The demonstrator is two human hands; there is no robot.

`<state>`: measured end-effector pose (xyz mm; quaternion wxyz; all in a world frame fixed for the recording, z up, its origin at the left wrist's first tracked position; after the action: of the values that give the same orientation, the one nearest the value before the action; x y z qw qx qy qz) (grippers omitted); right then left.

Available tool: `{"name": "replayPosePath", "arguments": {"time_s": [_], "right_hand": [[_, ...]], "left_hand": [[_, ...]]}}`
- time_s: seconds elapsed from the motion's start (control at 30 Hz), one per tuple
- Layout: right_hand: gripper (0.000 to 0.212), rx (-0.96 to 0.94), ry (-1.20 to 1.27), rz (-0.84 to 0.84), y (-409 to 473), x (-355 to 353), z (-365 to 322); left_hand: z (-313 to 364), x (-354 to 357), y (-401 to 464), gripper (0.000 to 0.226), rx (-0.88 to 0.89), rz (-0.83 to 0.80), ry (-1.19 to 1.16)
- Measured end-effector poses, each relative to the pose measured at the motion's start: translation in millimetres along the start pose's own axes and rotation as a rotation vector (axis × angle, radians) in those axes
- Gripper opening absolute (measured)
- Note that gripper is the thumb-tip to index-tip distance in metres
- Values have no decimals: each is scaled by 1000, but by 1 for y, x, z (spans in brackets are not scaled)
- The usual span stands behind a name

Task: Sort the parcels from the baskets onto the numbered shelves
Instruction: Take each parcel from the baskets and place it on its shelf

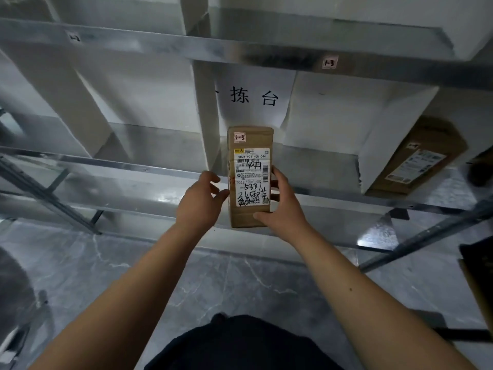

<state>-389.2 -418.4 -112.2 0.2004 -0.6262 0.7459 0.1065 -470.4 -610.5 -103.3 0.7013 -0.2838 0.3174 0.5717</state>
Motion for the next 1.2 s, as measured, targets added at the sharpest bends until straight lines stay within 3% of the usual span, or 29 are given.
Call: {"name": "replayPosePath", "arguments": {"time_s": [0.2, 0.37, 0.67, 1.2], "right_hand": [[104, 81, 105, 119, 33, 13, -3], [105, 75, 117, 170, 58, 13, -2], [95, 47, 96, 177, 117, 17, 3], [82, -31, -37, 289, 179, 28, 37]], "left_hand": [[-7, 1, 52, 11, 60, -159, -81], [-8, 5, 74, 24, 87, -219, -314], [-21, 19, 104, 59, 214, -200, -296], [-29, 67, 146, 79, 195, -245, -524]]}}
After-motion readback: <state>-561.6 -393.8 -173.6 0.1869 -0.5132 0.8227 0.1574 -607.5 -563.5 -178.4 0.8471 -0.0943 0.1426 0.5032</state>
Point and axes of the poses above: each hand's wrist, its own y-axis towards the middle knuckle, its own x-axis out of the palm, z = x × y, the point moved 1 cm from there along y, towards the middle knuckle, and after that the axes turned 3 degrees about -z, right-handed, at the moved point
